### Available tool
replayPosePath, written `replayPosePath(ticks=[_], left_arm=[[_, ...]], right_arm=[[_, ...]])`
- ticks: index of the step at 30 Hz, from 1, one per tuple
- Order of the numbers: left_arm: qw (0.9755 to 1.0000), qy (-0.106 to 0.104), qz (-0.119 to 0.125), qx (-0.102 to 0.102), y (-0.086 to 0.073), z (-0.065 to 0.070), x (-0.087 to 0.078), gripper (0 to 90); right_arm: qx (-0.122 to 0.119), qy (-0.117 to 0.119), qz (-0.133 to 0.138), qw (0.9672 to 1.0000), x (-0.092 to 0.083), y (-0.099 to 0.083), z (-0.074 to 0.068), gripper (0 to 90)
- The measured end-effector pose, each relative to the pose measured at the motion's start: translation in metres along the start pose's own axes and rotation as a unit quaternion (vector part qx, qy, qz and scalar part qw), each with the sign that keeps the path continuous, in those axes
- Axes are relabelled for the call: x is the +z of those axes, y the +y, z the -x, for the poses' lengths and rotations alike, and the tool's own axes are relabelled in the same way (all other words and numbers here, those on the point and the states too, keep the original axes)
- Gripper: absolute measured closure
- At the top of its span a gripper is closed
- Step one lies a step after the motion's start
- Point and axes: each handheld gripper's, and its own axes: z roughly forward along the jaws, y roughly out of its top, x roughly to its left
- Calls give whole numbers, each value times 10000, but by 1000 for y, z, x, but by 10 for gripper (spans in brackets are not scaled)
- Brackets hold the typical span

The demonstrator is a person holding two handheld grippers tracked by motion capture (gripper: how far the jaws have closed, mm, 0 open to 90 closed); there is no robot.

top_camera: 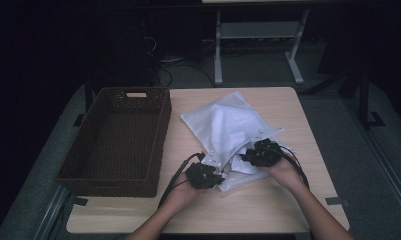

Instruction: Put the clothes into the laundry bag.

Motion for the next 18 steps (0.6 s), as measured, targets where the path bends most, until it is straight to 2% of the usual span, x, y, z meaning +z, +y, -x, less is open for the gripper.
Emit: replayPosePath(ticks=[4, 9, 11, 13, 16, 18], left_arm=[[10000, 7, 16, -22, 0, 0, 0, 880], [10000, 3, 5, -14, 0, 0, 0, 879], [10000, 5, 11, -22, -1, 0, 0, 879], [10000, 13, 4, -8, -1, 0, 0, 879], [10000, 18, 6, -5, 0, 0, 0, 879], [10000, 23, -4, -6, -1, 0, 0, 879]], right_arm=[[11, 88, 110, 9999, -22, -6, -6, 588], [90, 138, 88, 9998, -36, -16, -11, 560], [69, 134, -8, 9999, -37, -22, -13, 552], [102, 107, -228, 9996, -34, -28, -13, 522], [141, -69, -570, 9983, -22, -37, -9, 474], [233, -103, -608, 9978, -16, -40, -5, 456]])
